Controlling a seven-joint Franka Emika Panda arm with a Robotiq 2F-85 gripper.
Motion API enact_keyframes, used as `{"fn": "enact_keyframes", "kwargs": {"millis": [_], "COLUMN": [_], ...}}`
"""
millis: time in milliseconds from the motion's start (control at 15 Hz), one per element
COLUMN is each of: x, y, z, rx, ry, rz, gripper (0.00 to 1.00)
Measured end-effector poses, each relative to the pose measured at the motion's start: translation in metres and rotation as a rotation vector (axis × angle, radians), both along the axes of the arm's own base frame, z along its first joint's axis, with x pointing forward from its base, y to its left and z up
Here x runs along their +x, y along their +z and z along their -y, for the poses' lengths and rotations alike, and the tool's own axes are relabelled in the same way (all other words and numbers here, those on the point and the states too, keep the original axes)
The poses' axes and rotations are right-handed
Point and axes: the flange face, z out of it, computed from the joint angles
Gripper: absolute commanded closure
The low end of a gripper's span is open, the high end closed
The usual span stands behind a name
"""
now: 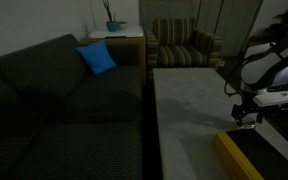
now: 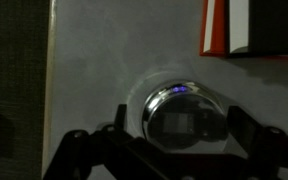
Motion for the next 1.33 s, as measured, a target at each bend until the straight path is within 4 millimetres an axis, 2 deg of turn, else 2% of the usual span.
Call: {"fn": "enact_keyframes", "kwargs": {"millis": [600, 1200, 1267, 1333], "x": [0.008, 0.006, 0.006, 0.006], "y": [0.003, 0.002, 0.002, 0.003], "z": [-0.005, 0.005, 0.005, 0.005], "rx": [0.077, 0.107, 0.107, 0.107], "ry": [0.073, 0.077, 0.077, 0.076], "rz": [0.090, 0.075, 0.075, 0.076], "gripper": [0.00, 0.00, 0.19, 0.26]}}
